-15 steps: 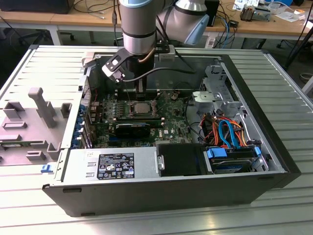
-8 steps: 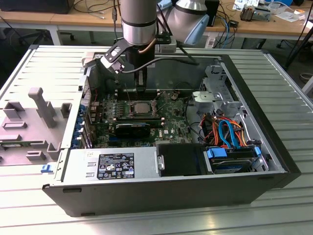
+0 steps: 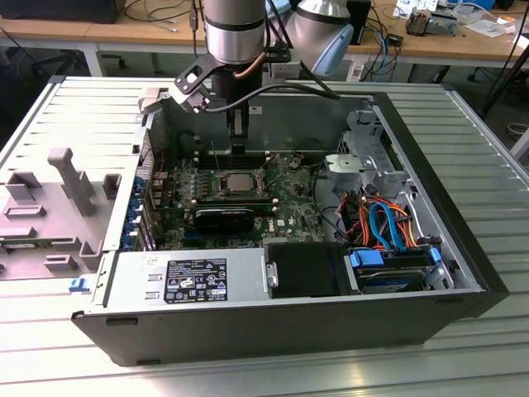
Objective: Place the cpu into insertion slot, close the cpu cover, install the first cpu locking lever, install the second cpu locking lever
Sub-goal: 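Place the cpu into insertion slot, then close the cpu cover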
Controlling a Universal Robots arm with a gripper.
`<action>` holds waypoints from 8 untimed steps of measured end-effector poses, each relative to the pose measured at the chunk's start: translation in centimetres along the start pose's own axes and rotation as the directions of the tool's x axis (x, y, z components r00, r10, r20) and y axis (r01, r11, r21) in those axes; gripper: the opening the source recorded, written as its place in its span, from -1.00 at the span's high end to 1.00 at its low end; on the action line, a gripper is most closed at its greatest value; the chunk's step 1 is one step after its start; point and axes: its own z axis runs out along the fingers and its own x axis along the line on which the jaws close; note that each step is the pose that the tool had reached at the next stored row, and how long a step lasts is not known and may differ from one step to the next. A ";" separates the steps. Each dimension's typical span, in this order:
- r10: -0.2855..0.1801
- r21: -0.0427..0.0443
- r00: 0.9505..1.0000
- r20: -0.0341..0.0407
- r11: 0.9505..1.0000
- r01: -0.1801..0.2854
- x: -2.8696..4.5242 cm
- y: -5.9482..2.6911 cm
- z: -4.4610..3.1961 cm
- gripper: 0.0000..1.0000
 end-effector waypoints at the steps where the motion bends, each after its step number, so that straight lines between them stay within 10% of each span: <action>1: 0.000 0.000 1.000 0.000 1.000 0.000 0.00 0.00 0.00 0.79; 8: 0.000 0.000 1.000 0.000 1.000 0.000 0.00 0.00 -0.04 0.79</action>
